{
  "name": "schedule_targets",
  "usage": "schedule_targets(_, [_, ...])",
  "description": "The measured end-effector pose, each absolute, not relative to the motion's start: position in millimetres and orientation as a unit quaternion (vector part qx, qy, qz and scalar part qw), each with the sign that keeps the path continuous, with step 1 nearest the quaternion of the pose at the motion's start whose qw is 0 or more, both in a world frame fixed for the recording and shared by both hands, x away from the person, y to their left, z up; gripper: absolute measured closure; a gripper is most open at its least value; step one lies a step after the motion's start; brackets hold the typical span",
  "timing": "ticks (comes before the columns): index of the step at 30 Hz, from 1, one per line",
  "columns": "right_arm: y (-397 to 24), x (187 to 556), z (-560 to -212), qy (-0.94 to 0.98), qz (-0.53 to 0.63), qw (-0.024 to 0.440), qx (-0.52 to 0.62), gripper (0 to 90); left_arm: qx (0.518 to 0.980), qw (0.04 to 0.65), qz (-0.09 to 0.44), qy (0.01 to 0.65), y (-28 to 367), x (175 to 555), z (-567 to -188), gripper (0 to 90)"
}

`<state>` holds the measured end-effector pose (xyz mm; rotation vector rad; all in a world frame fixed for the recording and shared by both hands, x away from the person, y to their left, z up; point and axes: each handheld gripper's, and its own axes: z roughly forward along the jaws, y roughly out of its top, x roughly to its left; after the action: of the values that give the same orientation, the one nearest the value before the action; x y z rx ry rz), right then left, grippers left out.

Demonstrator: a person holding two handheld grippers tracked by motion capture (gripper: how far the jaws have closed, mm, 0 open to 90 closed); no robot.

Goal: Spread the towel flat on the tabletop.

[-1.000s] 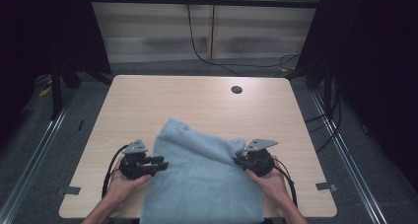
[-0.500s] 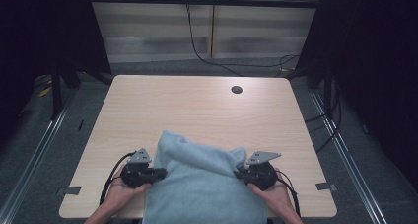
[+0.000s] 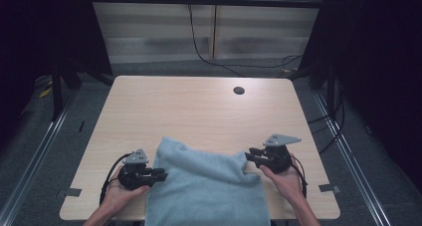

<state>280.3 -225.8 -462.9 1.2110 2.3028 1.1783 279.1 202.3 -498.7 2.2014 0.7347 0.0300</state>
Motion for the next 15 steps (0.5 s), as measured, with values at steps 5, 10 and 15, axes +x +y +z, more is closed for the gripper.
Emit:
schedule_targets(5, [-207.1, 296.9, -488.6, 0.832, 0.363, 0.115, 0.403, 60.5, 0.864, 0.408, 0.005, 0.295, 204.7, 277.6, -500.5, 71.8])
schedule_targets(10, [-199.3, 295.5, -498.8, 0.844, 0.34, 0.141, 0.39, 69.1, 0.864, 0.408, 0.005, 0.295, 205.8, 278.7, -500.5, 72.2])
schedule_targets(15, [-206.9, 309.4, -495.3, 0.833, 0.317, 0.183, 0.414, 86.8, 0.861, 0.41, 0.014, 0.301, 208.0, 282.7, -501.3, 72.2])
